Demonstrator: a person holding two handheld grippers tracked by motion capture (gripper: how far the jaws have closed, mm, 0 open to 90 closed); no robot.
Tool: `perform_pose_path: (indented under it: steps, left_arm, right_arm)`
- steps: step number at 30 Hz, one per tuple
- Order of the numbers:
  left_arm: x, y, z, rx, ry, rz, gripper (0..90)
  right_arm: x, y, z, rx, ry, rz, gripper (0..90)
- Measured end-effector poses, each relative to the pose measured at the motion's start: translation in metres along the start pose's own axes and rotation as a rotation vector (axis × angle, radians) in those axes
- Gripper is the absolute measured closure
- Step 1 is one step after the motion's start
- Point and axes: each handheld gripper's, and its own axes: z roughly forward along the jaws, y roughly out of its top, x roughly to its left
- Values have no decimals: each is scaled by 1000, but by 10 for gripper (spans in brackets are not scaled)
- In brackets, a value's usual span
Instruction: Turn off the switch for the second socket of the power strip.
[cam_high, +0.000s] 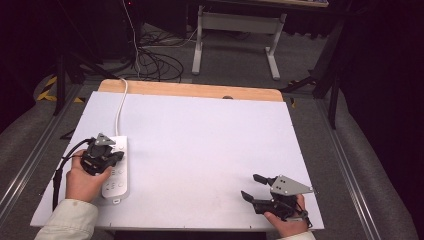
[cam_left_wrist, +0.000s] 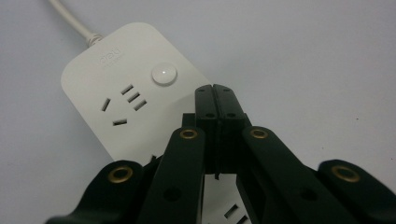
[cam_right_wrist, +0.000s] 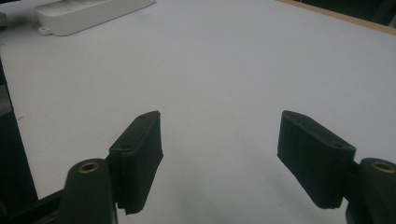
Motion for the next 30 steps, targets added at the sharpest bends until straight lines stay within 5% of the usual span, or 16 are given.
perform_pose_path:
  steps: [30]
  left_arm:
    - [-3,0,0,-2,26,2,898]
  right_arm:
    - [-1,-1,0,-2,2,13,312]
